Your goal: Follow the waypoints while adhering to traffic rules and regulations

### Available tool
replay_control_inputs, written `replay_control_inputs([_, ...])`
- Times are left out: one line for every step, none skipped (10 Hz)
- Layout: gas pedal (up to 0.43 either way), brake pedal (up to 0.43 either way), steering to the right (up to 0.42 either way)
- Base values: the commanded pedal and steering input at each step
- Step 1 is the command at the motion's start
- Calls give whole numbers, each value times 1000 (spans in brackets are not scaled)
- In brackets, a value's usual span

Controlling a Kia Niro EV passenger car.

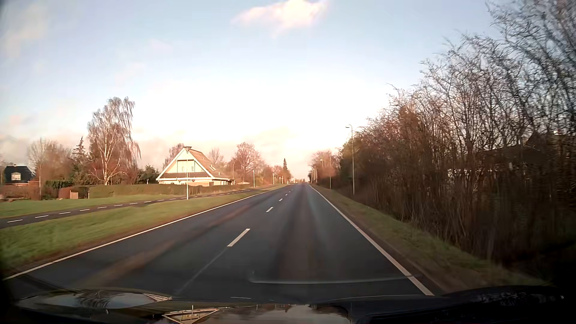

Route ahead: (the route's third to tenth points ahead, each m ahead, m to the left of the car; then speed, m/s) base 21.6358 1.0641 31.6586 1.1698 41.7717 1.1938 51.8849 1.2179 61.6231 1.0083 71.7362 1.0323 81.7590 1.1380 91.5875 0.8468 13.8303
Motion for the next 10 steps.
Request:
replay_control_inputs([197,0,3])
replay_control_inputs([197,0,3])
replay_control_inputs([197,0,3])
replay_control_inputs([197,0,3])
replay_control_inputs([197,0,3])
replay_control_inputs([197,0,3])
replay_control_inputs([197,0,3])
replay_control_inputs([197,0,4])
replay_control_inputs([197,0,3])
replay_control_inputs([197,0,3])
